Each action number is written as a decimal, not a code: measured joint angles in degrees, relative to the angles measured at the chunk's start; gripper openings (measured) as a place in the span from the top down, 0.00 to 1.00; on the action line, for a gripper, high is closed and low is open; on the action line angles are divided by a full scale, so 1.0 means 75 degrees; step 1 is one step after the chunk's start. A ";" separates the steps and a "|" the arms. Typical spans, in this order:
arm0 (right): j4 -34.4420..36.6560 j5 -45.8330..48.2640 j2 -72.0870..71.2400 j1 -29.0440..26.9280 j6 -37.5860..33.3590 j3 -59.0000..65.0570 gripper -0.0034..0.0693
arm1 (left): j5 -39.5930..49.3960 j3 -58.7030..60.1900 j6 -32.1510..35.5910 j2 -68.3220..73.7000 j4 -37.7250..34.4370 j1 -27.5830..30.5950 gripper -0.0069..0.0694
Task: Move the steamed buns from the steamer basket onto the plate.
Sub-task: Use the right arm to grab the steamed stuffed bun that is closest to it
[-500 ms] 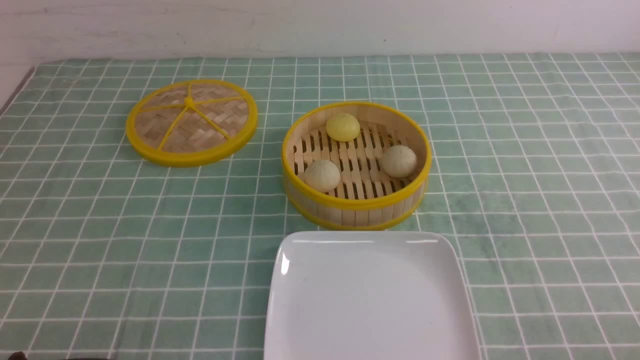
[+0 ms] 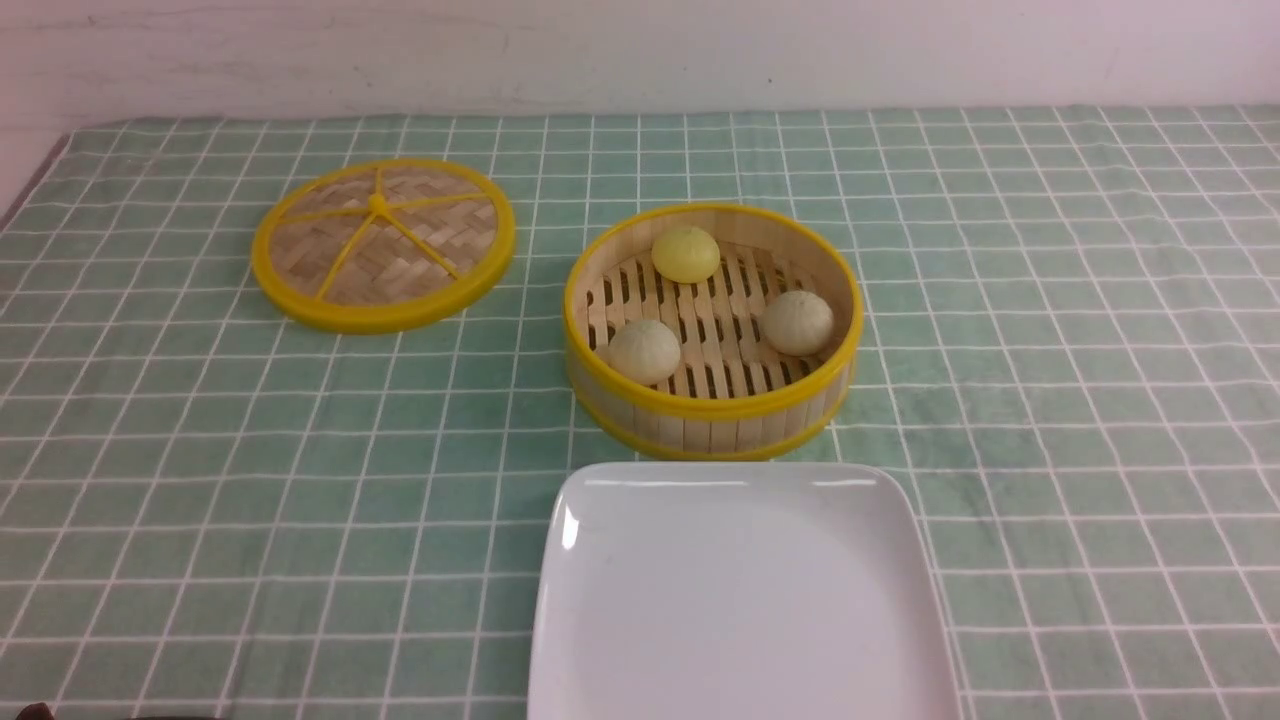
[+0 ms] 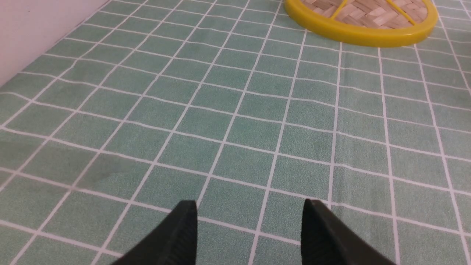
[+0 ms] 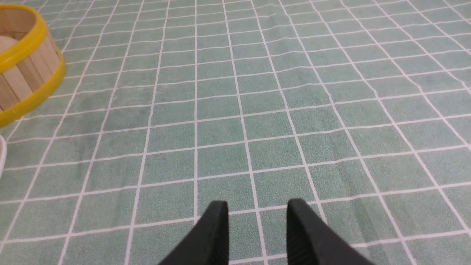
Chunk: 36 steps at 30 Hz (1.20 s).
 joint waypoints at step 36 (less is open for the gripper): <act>-0.0079 -0.0139 0.0000 0.0000 0.0360 -0.0999 0.62 | 0.0000 0.0000 0.0000 0.0000 0.0006 0.0000 0.39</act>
